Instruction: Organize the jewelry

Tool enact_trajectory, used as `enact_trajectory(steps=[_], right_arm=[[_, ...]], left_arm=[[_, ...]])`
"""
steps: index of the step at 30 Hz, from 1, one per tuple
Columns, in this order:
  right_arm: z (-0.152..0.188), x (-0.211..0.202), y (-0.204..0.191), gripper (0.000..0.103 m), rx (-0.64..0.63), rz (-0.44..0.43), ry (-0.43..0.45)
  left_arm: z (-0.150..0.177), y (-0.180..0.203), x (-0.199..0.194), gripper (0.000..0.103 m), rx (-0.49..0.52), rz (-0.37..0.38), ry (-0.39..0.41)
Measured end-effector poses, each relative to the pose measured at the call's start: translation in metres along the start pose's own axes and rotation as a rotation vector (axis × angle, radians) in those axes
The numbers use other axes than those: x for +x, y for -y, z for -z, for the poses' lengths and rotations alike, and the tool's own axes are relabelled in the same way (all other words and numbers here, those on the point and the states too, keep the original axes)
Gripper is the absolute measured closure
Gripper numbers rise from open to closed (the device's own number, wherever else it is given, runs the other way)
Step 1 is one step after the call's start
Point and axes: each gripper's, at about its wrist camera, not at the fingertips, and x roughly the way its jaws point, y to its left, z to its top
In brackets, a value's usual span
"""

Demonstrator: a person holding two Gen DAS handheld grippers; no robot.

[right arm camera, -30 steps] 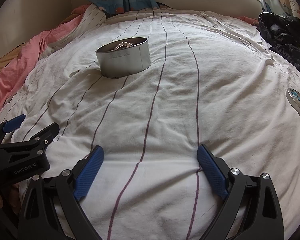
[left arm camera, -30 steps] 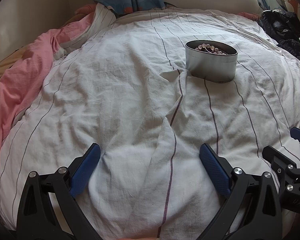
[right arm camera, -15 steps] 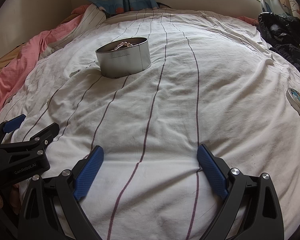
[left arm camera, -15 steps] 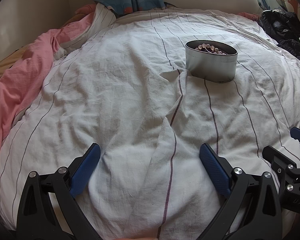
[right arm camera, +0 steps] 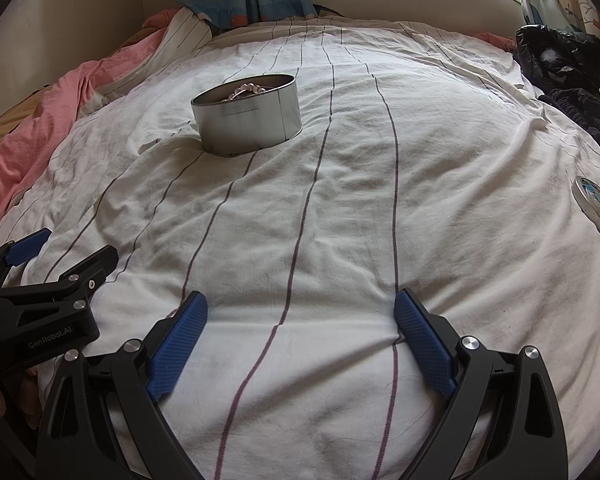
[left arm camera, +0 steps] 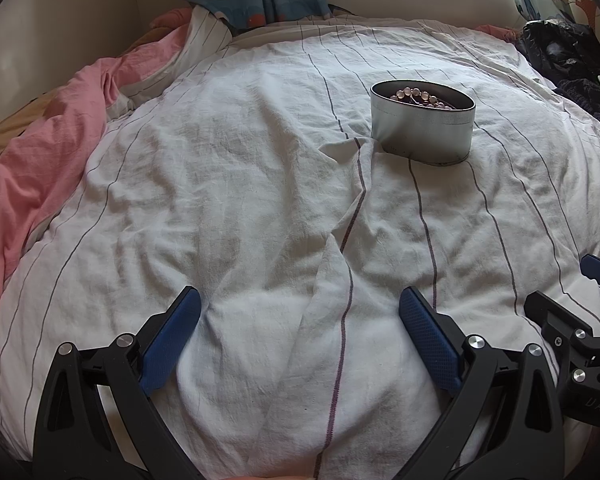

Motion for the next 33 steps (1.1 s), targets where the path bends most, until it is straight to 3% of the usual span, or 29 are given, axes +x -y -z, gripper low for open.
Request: enact_trajectory(steps=[27, 33], right_arm=[[0.0, -0.0001, -0.0002, 0.012, 0.0, 0.0, 0.0], [0.0001, 0.0, -0.0003, 0.012, 0.0, 0.0, 0.0]], left_arm=[[-0.0004, -0.001, 0.0001, 0.007, 0.0, 0.001, 0.0], [0.0022, -0.0035, -0.0008, 0.007, -0.01, 0.033, 0.014]])
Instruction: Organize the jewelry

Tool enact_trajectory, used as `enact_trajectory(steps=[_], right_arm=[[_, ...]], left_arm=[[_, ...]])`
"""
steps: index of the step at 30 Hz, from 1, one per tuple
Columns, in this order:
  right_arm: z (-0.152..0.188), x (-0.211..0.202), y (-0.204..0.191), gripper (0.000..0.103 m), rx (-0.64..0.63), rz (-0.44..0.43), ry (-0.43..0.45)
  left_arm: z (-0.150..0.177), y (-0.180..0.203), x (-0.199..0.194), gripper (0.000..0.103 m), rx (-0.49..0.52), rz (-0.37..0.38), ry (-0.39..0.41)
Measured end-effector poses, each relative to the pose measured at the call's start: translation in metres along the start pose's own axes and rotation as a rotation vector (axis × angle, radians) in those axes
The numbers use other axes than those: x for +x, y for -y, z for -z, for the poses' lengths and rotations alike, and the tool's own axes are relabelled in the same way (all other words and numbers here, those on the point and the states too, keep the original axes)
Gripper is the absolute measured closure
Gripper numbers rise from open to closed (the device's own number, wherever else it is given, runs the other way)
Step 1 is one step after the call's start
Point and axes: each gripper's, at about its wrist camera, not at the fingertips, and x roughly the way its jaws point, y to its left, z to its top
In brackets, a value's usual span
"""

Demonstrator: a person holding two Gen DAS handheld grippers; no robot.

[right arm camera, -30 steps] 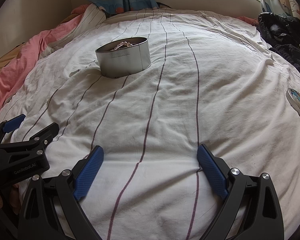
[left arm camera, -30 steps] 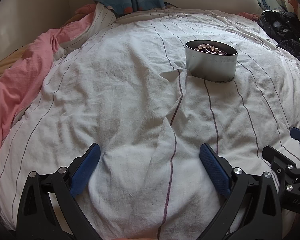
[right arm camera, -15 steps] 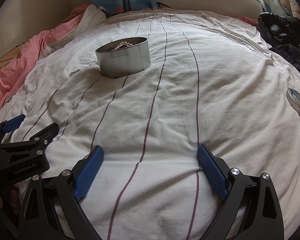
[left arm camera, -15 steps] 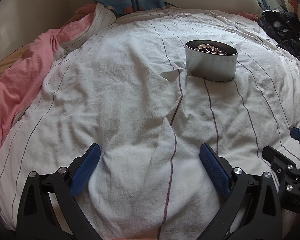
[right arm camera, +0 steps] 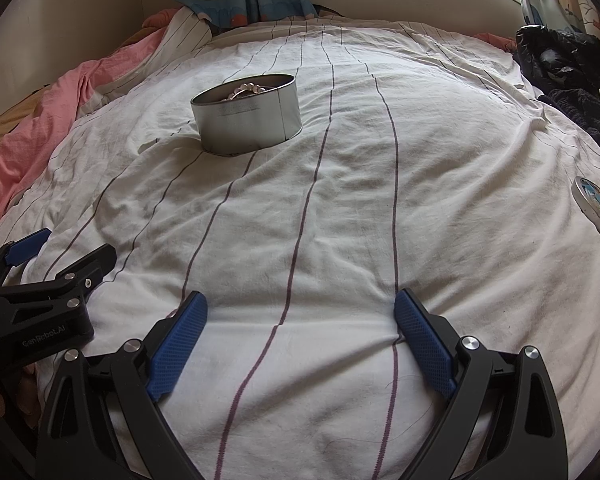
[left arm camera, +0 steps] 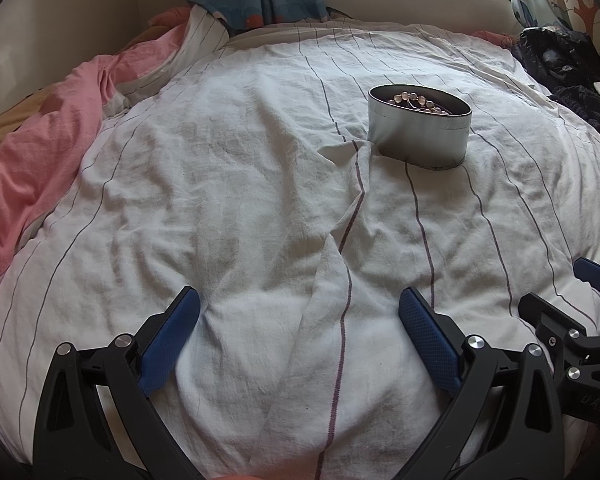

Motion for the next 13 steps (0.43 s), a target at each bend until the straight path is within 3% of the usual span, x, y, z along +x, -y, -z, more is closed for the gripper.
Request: enact_trajectory(steps=[13], right_arm=[[-0.0001, -0.0001, 0.0, 0.012, 0.0, 0.0, 0.0]], left_arm=[[-0.0015, -0.0005, 0.0036, 0.007, 0.002, 0.007, -0.013]])
